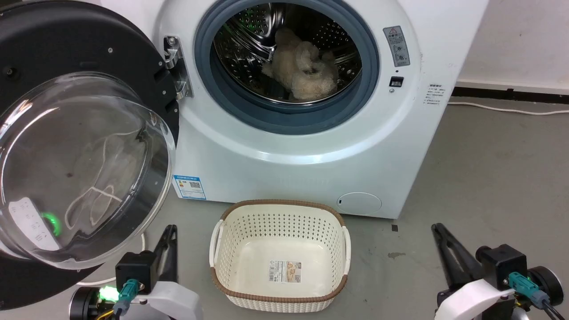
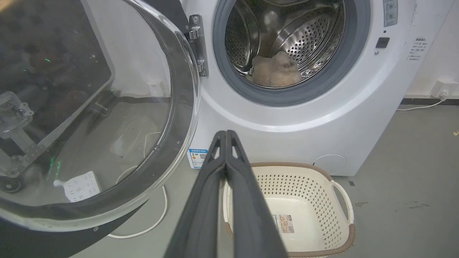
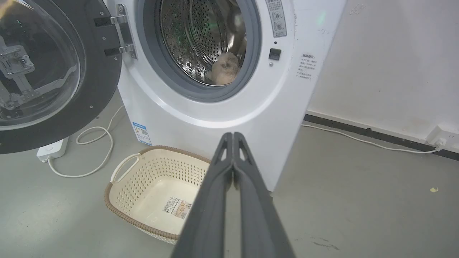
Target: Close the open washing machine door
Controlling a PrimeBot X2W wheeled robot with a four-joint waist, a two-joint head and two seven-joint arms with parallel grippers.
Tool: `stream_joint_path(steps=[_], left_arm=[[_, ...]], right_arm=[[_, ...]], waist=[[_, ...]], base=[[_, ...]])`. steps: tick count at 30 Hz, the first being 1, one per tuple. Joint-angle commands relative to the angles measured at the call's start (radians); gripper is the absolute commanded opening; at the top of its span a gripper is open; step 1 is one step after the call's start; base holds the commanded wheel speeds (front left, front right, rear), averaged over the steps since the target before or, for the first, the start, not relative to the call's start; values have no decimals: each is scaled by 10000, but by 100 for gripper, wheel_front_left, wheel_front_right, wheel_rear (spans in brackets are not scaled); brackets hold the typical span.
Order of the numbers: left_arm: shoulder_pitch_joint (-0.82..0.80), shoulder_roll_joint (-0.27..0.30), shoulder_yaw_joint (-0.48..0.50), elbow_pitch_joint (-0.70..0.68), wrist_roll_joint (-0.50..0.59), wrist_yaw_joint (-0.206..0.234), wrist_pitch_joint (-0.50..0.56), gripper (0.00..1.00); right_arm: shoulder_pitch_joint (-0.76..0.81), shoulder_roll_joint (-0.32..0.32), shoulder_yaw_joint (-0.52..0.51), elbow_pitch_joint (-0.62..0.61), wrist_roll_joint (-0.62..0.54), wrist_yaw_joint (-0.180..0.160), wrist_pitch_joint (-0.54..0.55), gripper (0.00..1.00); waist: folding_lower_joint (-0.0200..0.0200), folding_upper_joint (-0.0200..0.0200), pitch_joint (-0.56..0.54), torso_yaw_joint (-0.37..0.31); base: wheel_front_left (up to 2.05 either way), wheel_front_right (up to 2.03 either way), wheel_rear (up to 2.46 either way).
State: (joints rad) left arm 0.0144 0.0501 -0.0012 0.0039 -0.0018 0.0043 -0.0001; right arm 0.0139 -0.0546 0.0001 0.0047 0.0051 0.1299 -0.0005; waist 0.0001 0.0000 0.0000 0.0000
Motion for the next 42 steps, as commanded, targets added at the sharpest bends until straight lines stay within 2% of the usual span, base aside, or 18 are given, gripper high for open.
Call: stream_joint_path(steps=[1,18,32,42], left_arm=[[3,0,1,0,-1,2,-5,100],[75,1,-87,20,-77,5,-352,100],[185,26,-101,65,-90,-65,-644,100],[387,11,-15,-200,-172,127,-854,100]], right_arm=[[3,-2,3,2,5,0,-2,100],[170,2,-149,80,209,1,-350,100],[314,9,146,229,118,2,-642,100],[23,-69,671,523,234,3,-851,100]], waist=[[-1,0,0,0],[0,0,-45,259],[0,0,-163,1170],[0,0,-26,1700]], base=[[0,0,0],[0,0,0],[0,0,0],[0,0,0]])
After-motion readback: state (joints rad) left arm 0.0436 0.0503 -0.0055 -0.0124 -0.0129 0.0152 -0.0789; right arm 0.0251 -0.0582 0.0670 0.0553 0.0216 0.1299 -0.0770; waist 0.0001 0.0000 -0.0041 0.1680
